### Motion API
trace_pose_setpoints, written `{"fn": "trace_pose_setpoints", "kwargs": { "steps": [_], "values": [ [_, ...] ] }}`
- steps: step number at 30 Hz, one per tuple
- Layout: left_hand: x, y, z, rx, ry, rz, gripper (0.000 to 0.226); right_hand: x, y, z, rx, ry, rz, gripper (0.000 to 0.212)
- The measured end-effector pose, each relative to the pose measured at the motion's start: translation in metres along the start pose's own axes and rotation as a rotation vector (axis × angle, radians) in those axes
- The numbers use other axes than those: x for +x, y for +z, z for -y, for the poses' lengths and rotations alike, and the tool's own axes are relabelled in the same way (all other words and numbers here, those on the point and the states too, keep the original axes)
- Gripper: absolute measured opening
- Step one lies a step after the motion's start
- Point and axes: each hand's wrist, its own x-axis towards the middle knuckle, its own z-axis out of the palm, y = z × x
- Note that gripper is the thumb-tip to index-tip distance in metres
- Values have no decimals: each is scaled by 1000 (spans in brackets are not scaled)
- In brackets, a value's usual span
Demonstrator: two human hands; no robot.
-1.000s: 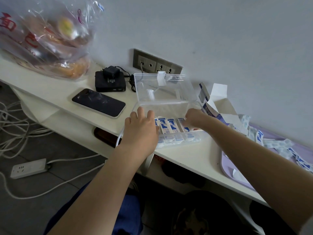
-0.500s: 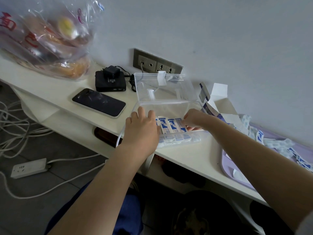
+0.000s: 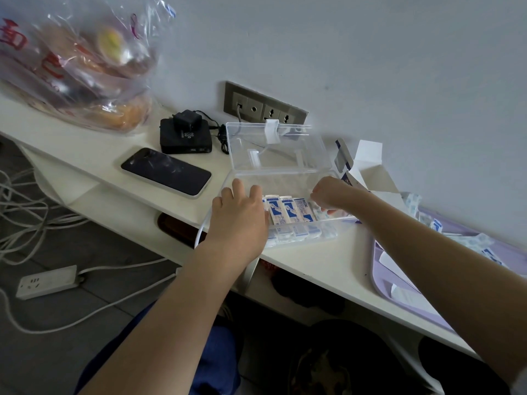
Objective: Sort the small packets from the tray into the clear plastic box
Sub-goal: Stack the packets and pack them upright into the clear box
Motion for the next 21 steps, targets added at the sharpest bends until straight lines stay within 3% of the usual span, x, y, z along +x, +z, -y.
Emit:
{"fn": "trace_pose_setpoints", "kwargs": {
  "steps": [7,21],
  "values": [
    [0,-1,0,0,-4,12,42,3,9,-1,74,57,90,25],
    [-1,0,-2,31,-26,26,41,-18,-1,-5,12,-19,48,34]
  ]
}}
